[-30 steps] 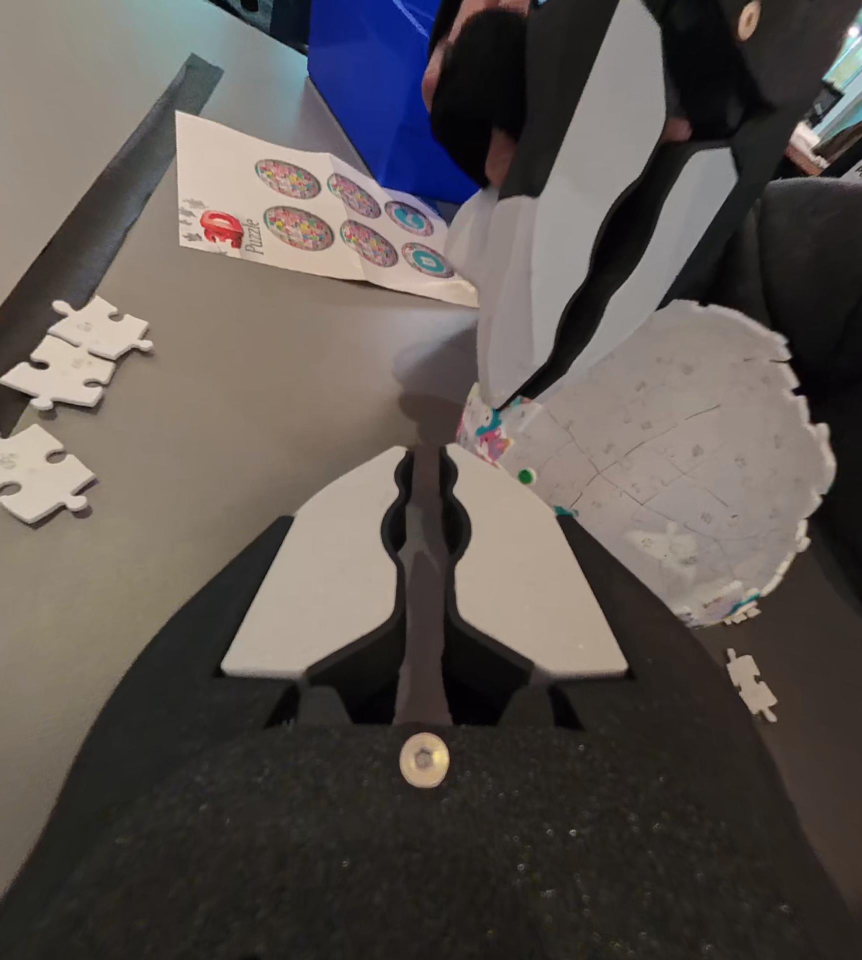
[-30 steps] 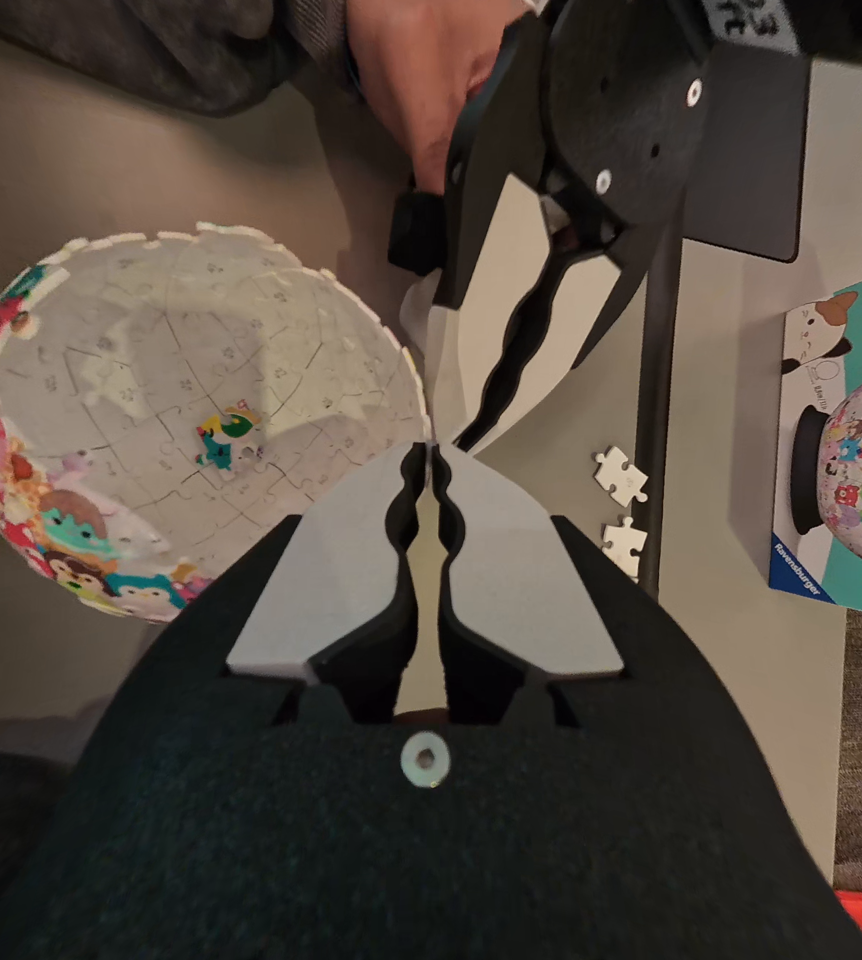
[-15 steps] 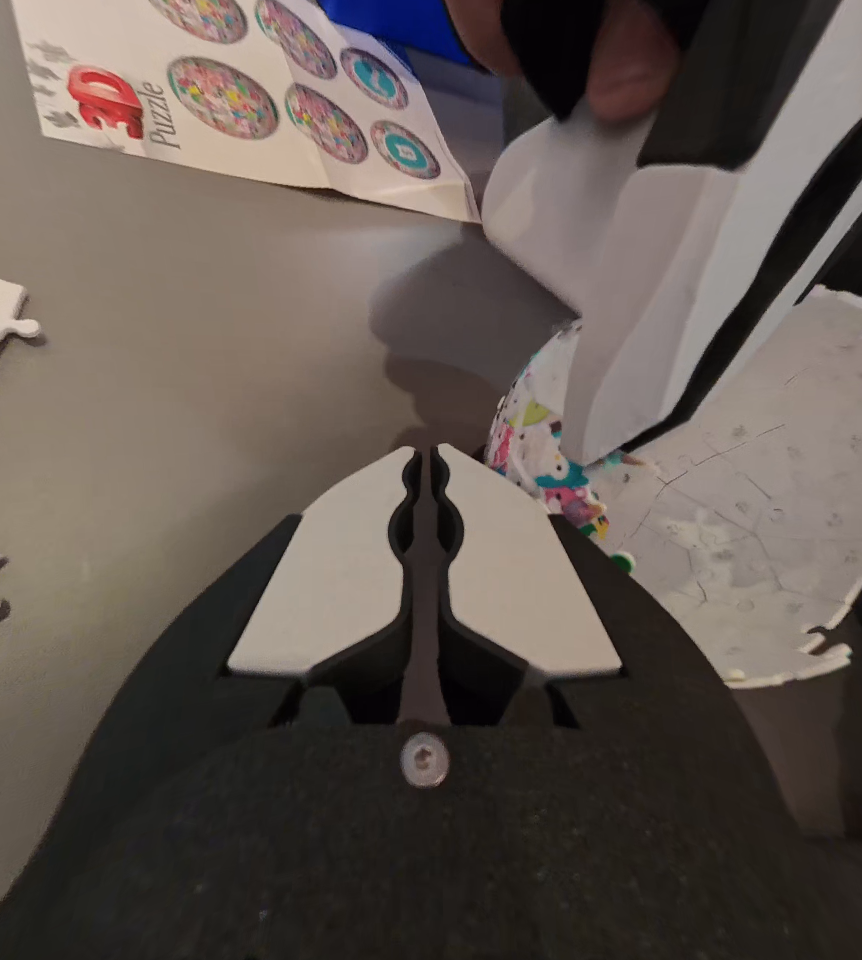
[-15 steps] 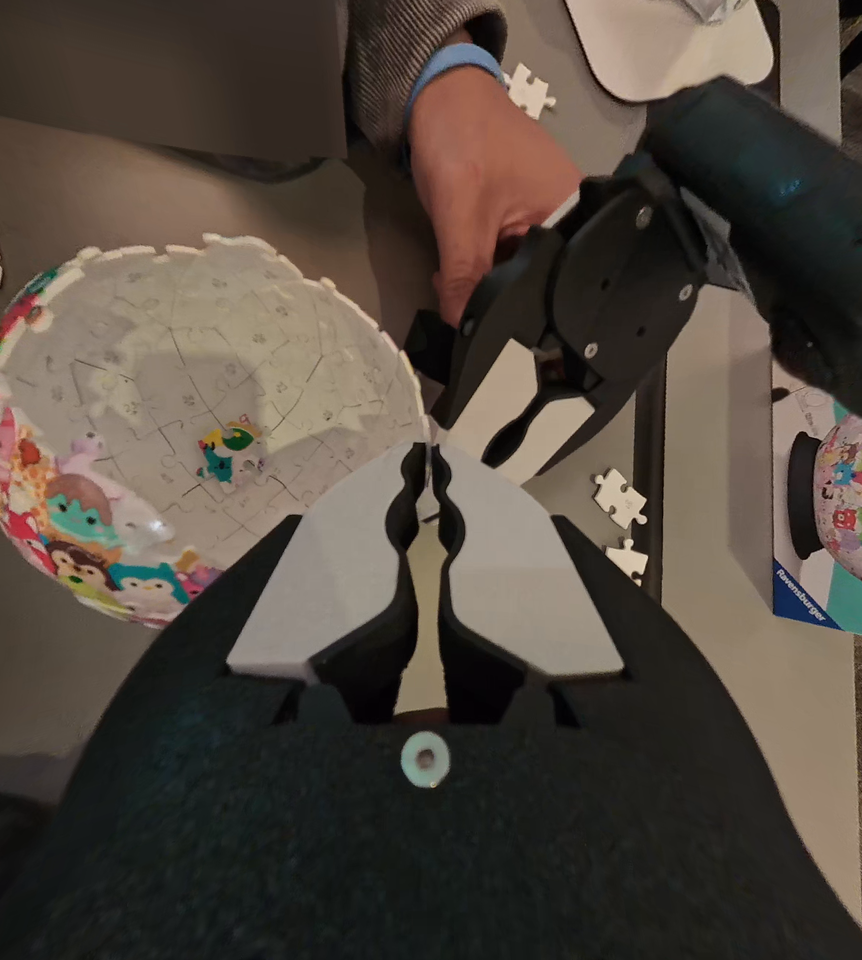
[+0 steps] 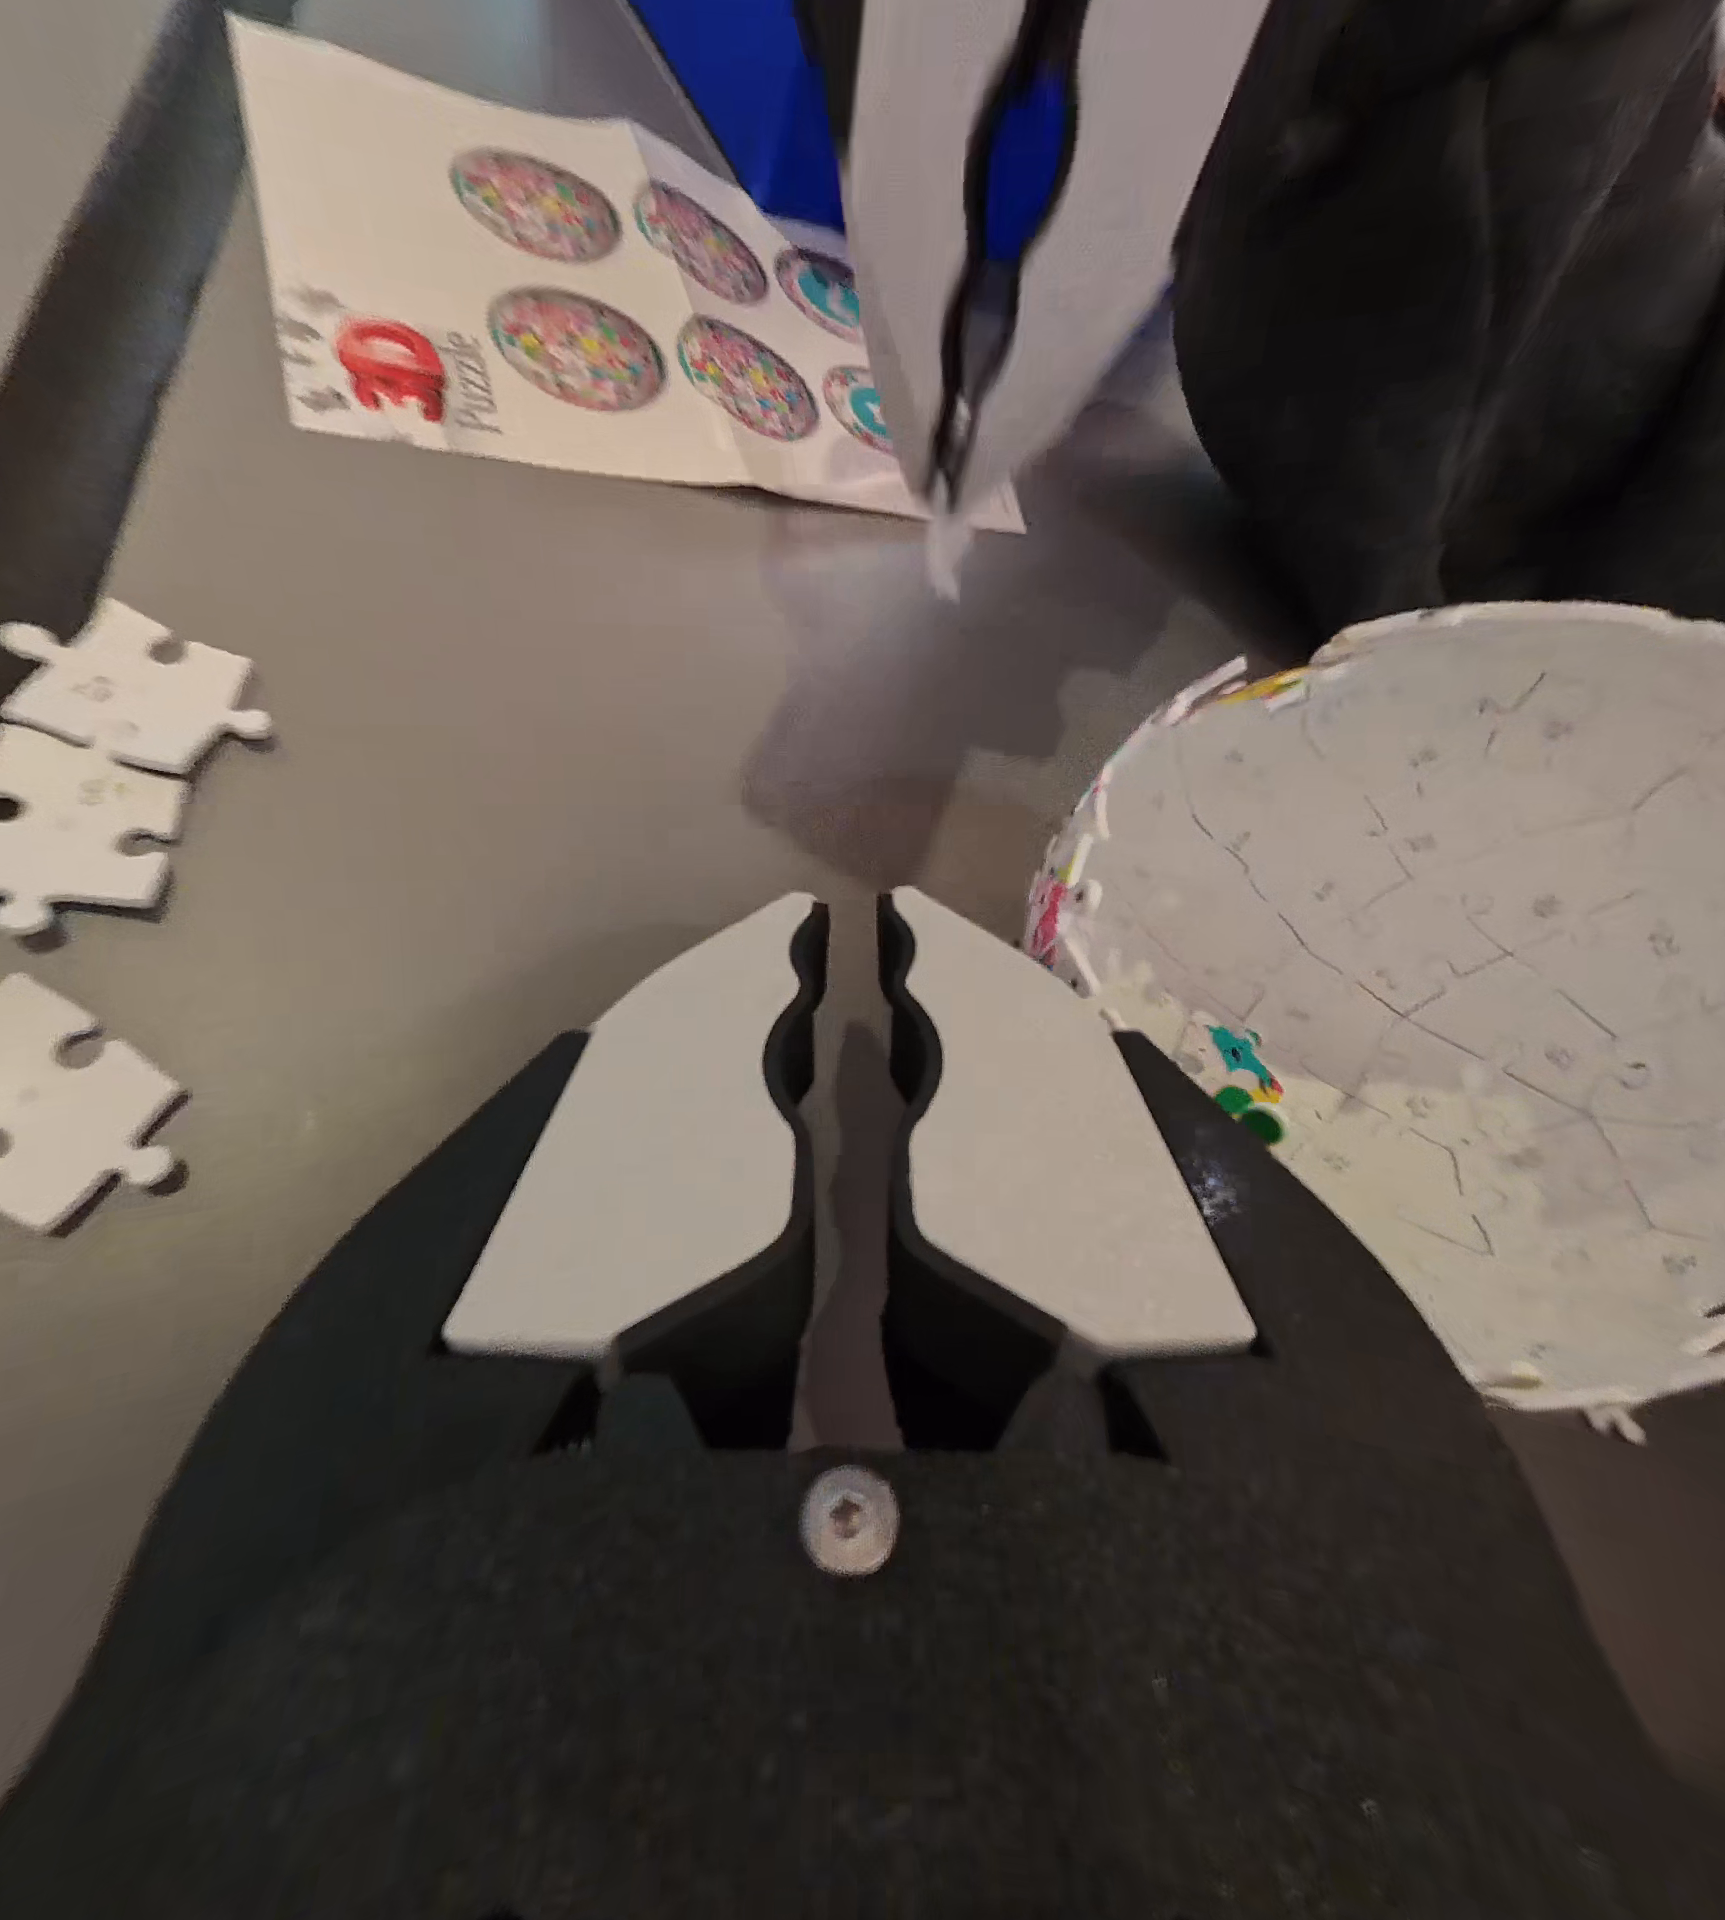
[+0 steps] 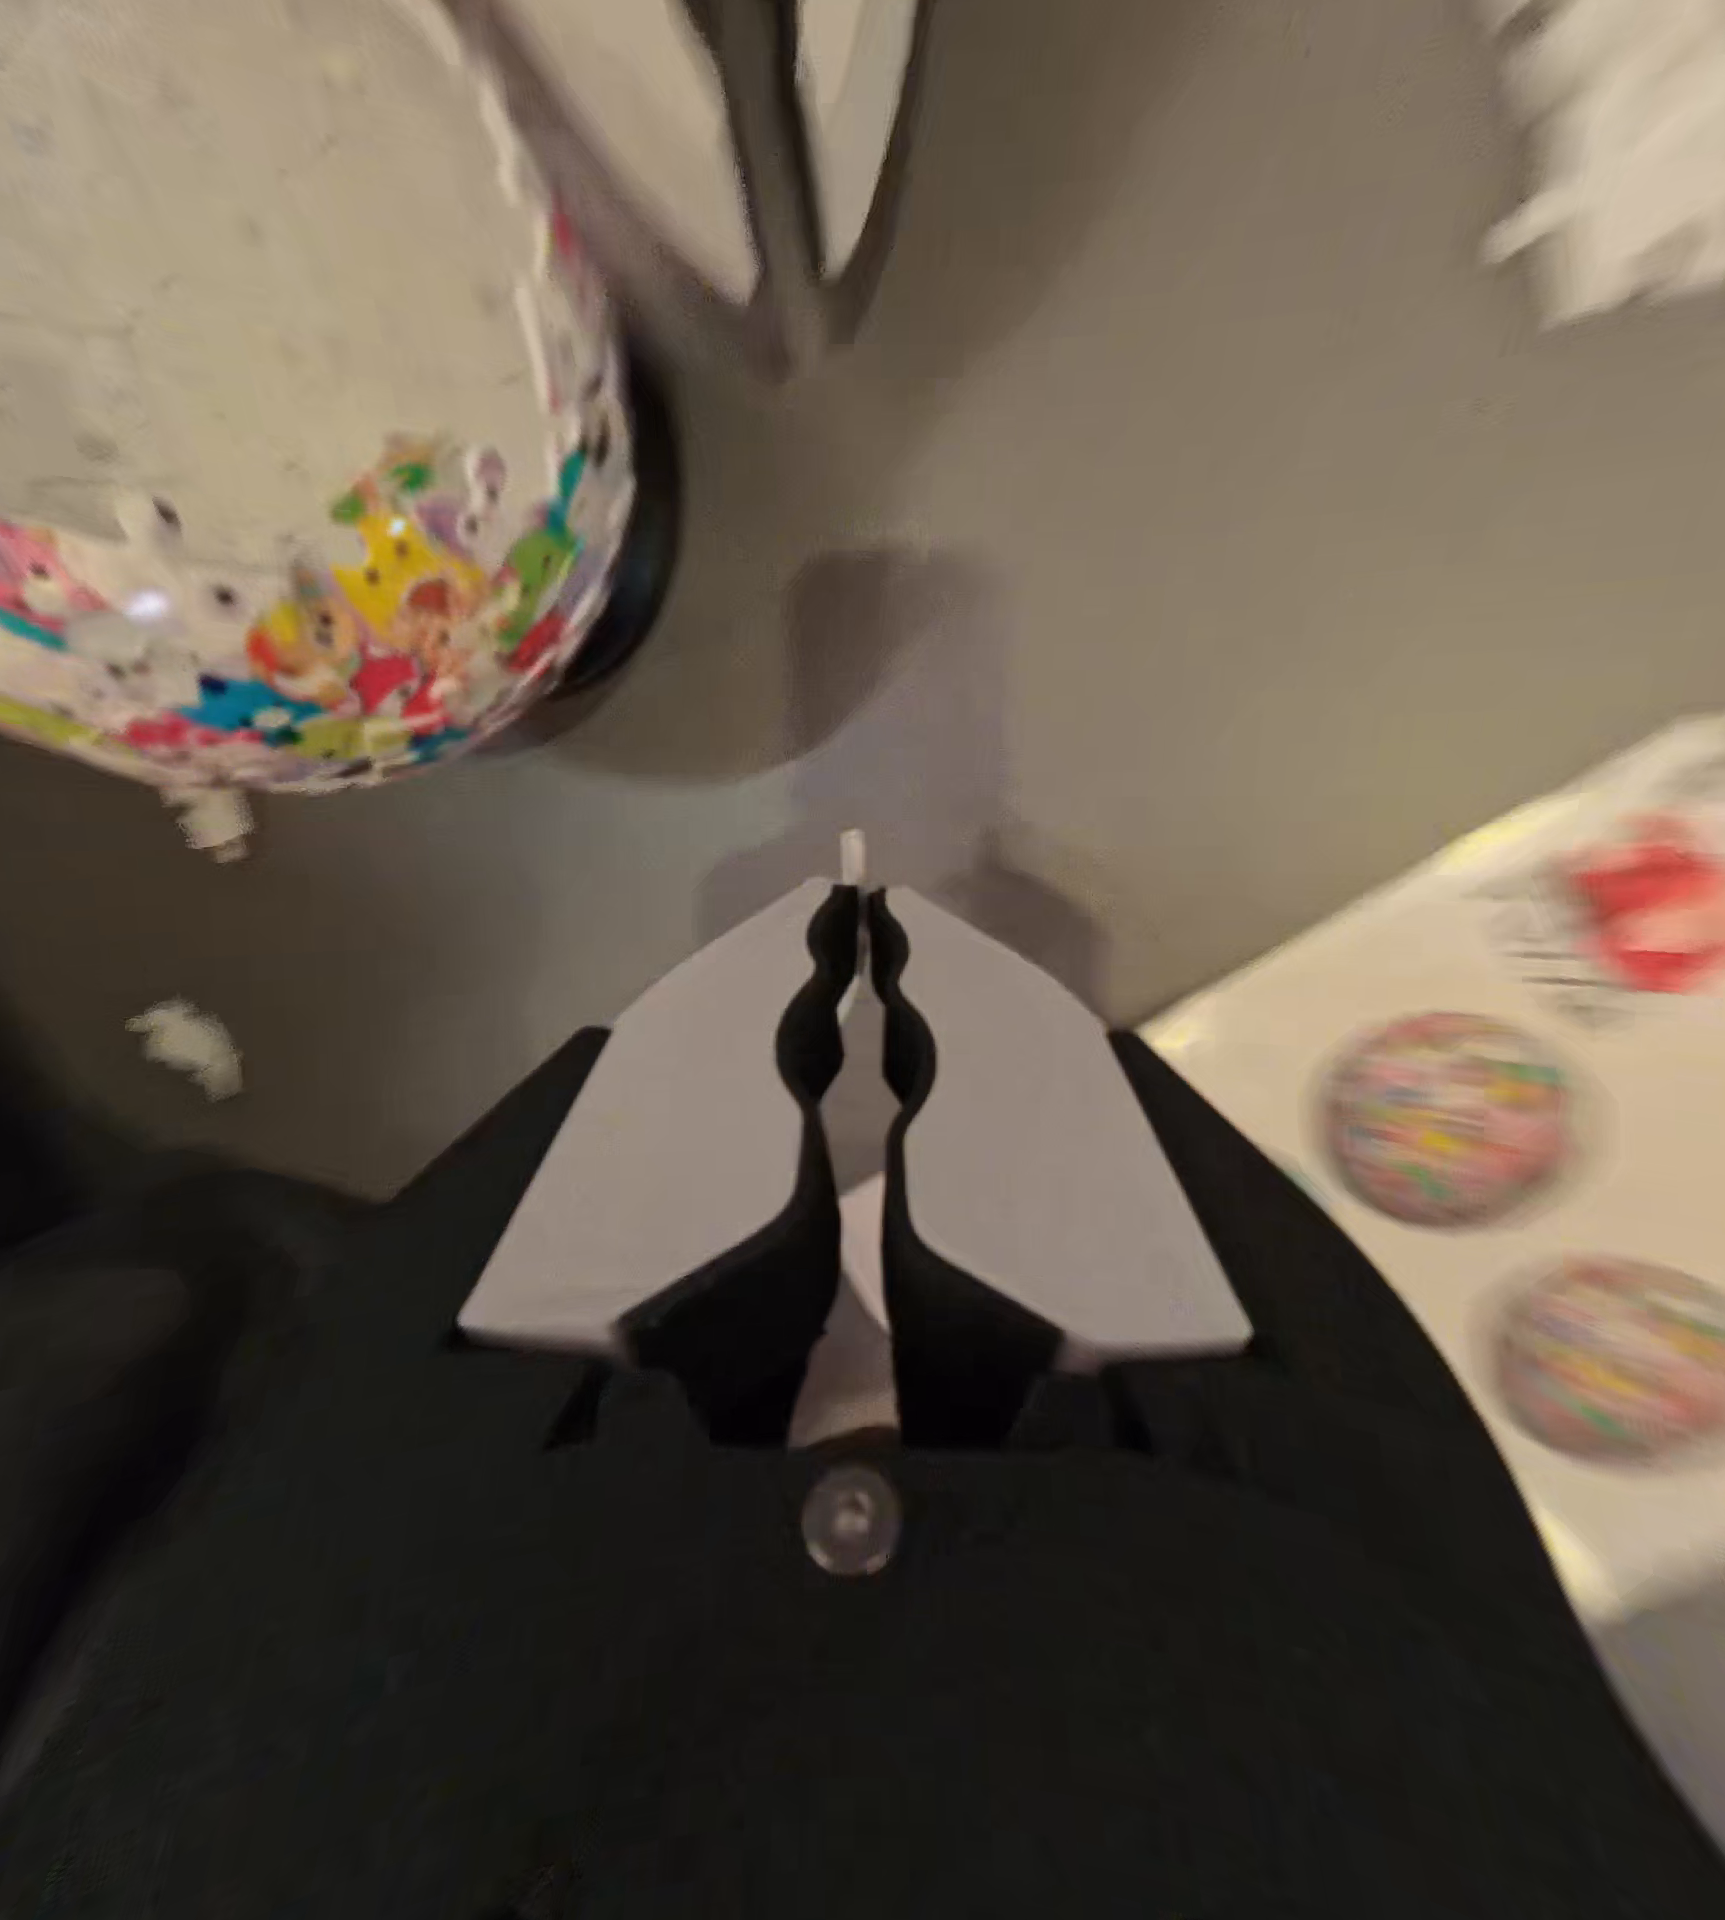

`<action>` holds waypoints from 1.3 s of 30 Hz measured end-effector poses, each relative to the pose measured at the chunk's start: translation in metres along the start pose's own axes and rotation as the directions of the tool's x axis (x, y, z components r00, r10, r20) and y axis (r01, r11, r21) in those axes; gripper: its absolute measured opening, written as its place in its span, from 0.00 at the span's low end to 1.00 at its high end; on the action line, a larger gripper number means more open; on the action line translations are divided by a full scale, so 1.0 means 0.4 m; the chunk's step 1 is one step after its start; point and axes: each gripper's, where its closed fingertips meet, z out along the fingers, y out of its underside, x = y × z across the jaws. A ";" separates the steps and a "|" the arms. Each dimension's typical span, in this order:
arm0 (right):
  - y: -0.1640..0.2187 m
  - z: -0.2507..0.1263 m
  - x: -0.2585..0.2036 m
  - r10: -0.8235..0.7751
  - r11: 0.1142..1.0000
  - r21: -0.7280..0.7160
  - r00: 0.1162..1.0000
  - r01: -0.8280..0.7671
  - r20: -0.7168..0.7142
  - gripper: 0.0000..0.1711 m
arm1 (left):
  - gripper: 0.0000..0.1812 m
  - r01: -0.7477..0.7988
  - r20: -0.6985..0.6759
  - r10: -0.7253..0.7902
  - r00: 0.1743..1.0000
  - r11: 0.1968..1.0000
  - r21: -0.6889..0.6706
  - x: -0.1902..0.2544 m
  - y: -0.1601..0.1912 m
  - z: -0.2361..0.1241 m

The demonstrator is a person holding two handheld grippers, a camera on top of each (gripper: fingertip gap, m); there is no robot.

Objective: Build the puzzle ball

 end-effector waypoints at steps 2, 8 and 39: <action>0.037 0.052 -0.026 0.078 0.996 -0.059 0.983 -0.070 0.163 0.01 | 0.05 -0.029 0.062 0.026 0.998 0.999 0.042 -0.010 -0.007 -0.019; 0.064 0.108 -0.048 0.110 0.991 -0.102 0.962 -0.087 0.251 0.03 | 0.04 -0.064 0.145 0.052 0.988 0.995 0.079 -0.023 -0.003 -0.053; -0.217 0.056 -0.095 -0.368 0.865 -0.415 0.918 0.281 -0.145 0.03 | 0.04 -0.013 0.113 0.001 0.994 0.995 0.098 -0.031 -0.005 -0.063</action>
